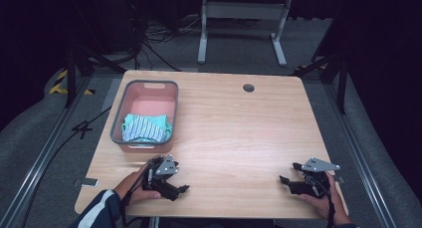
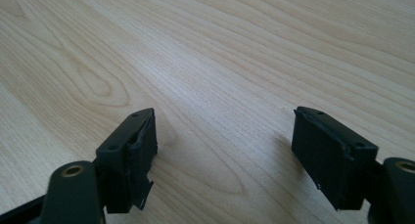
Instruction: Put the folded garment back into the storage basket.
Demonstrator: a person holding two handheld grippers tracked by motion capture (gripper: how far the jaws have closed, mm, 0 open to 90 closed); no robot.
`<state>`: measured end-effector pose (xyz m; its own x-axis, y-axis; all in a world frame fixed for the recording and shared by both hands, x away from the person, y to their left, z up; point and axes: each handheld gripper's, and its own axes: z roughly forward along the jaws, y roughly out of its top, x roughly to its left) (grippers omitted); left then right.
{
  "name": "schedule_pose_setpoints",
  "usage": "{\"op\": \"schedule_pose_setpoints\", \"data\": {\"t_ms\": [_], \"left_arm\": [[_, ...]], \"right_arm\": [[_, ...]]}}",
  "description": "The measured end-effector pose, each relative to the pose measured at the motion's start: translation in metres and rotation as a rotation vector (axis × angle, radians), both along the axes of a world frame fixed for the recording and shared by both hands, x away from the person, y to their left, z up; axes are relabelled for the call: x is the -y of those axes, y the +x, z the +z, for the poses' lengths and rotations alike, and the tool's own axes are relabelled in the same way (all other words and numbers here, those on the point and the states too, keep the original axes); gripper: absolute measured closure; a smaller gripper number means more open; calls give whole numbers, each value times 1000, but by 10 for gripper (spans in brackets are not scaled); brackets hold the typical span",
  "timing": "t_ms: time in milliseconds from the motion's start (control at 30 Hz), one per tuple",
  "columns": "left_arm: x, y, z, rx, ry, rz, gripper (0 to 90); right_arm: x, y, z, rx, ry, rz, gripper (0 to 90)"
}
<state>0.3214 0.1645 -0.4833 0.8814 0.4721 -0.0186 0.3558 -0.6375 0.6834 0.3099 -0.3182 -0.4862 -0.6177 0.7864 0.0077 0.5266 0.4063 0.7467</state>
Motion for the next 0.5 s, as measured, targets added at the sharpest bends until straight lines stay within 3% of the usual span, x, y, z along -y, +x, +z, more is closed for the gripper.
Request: {"op": "schedule_pose_setpoints", "data": {"t_ms": [500], "left_arm": [[3,3,0,-4,11,-5,73]], "right_arm": [[0,-1,0,0,1,-2,258]]}}
